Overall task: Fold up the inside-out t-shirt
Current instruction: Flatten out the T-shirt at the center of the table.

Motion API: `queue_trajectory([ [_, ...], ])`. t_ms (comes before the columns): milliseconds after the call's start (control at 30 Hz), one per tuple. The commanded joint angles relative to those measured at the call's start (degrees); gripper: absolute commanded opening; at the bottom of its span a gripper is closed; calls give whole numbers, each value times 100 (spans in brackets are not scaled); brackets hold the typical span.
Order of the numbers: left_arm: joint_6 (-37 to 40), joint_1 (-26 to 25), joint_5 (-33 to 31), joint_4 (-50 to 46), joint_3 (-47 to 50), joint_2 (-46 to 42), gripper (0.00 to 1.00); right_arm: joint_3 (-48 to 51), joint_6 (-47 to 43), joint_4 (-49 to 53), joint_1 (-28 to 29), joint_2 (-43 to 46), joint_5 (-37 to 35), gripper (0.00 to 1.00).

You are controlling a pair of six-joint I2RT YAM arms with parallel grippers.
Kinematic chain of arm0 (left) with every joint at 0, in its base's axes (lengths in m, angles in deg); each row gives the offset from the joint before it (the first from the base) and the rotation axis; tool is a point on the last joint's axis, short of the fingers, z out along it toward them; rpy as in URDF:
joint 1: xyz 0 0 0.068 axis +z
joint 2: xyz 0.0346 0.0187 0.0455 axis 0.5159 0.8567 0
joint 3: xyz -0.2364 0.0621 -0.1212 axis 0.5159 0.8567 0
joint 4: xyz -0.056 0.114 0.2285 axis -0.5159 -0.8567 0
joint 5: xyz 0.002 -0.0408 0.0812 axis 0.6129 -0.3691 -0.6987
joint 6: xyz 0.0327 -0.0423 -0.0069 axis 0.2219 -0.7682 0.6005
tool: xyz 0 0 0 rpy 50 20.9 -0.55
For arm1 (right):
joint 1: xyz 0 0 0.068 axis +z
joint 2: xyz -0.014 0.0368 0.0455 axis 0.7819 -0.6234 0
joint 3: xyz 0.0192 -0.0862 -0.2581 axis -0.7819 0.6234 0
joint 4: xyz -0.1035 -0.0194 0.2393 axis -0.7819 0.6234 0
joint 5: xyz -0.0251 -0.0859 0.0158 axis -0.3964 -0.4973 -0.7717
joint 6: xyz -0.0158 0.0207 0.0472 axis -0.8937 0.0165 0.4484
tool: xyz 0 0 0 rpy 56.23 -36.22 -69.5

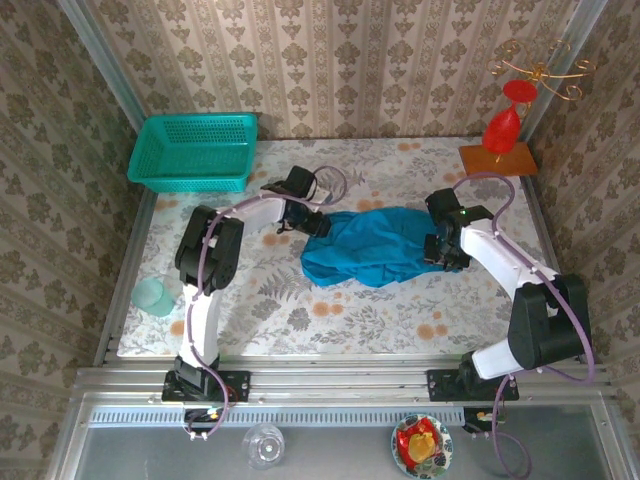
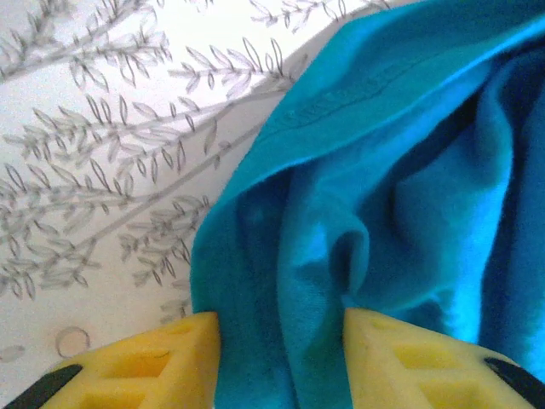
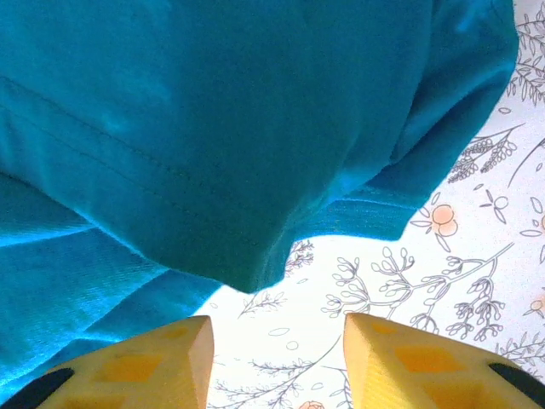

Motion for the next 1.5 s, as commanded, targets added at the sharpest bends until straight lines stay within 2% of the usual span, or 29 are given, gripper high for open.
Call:
queue_trajectory([
  [0, 314, -145, -535, -600, -224, 299, 43, 166, 192, -61, -27, 133, 49, 50],
  [133, 317, -179, -753, -587, -116, 248, 44, 366, 291, -296, -38, 135, 153, 52],
  [300, 265, -90, -633, -538, 57, 190, 44, 550, 283, -781, -70, -101, 554, 56],
  [400, 251, -57, -605, -494, 141, 142, 44, 534, 275, -840, -88, -342, 320, 56],
  [567, 248, -3, -611, -476, 212, 97, 42, 448, 240, -983, -243, -427, -311, 46],
  [767, 238, 64, -613, -422, 302, 14, 41, 356, 84, -1111, -431, -308, -519, 30],
  [967, 229, 103, -551, -384, 342, -73, 41, 208, -119, -1175, -717, -500, -438, 31],
  [1200, 122, 104, -467, -259, 389, -329, 43, 105, -230, -1161, -773, -409, -248, 0],
  [1467, 100, 64, -831, -274, 268, -259, 47, 90, -244, -930, -773, 36, -182, 0],
])
